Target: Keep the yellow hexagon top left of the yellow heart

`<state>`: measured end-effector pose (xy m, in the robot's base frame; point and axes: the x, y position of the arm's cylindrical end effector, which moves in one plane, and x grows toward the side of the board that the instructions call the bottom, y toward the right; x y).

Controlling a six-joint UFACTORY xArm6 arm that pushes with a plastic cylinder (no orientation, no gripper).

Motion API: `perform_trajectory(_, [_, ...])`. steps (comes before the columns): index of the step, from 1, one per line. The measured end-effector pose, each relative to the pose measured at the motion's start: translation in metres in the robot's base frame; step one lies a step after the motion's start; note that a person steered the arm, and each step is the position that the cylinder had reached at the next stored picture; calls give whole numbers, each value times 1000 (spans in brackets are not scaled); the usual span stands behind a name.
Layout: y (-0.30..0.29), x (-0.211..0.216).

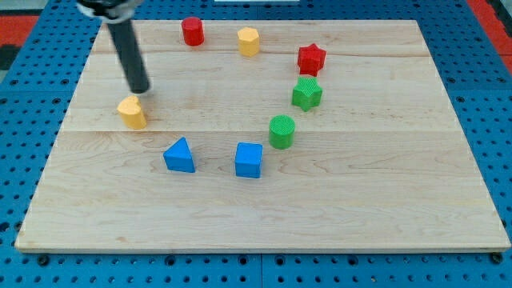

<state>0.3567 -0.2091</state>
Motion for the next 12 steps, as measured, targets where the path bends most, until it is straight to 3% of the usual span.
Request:
perform_trajectory(1, [-10,49])
perform_trajectory(2, [60,82])
perform_trajectory(3, [62,49])
perform_trajectory(4, [98,-18])
perform_trajectory(5, [185,-28])
perform_trajectory(6, [228,-78])
perform_trajectory(7, [234,-110])
perform_trajectory(8, [189,-134])
perform_trajectory(9, [152,-91])
perform_trajectory(12, [135,-83])
